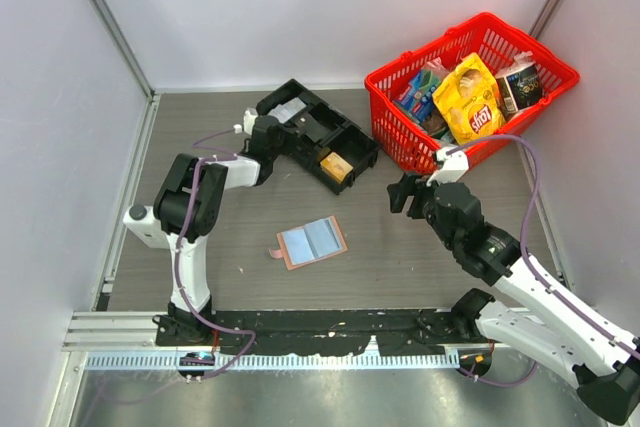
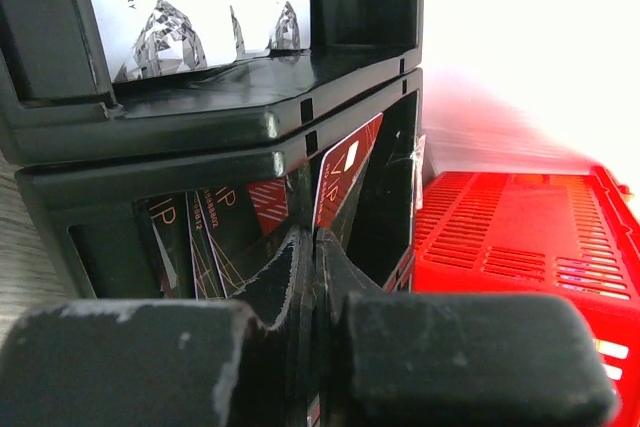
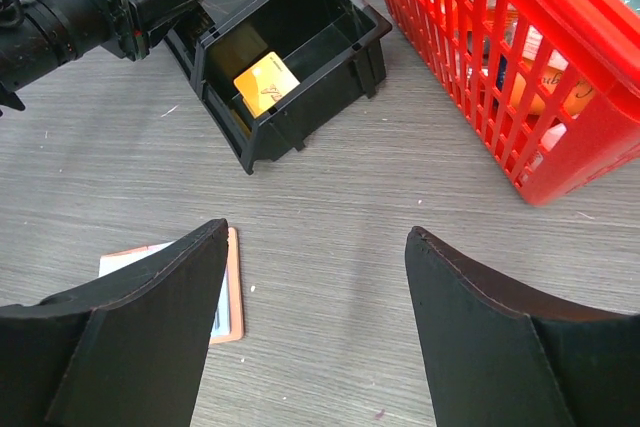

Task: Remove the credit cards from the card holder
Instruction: Place the credit card in the storage box.

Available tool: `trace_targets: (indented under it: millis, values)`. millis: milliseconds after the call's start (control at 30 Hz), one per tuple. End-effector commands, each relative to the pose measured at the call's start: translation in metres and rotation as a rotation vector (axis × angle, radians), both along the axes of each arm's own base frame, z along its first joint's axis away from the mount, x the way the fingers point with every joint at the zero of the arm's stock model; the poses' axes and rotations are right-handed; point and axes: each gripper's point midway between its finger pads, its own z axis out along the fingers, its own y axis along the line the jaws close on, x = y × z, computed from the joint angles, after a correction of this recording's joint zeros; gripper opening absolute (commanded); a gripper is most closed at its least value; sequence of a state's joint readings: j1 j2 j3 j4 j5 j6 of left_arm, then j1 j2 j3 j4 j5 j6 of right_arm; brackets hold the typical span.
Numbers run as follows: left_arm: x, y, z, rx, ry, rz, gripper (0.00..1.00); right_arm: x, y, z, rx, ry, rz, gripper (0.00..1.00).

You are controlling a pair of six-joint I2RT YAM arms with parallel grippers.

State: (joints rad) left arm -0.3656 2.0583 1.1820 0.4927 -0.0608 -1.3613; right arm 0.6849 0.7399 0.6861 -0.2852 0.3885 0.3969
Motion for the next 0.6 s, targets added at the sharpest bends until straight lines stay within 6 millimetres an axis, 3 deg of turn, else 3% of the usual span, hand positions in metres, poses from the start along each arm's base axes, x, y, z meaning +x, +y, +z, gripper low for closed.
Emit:
trace_targets:
  millis: [0,300,567]
  values:
    - [-0.003,0.002,0.020,-0.006,-0.017,-0.014,0.00,-0.001,-0.013,0.017,0.006,-0.052,-0.048,0.76]
    - [-0.007,-0.002,0.017,-0.068,-0.011,-0.019,0.01,-0.003,-0.019,0.015,-0.010,-0.049,-0.063,0.76]
    - [-0.011,0.009,0.026,0.013,0.001,-0.011,0.39,-0.003,-0.019,0.018,-0.020,-0.054,-0.055,0.77]
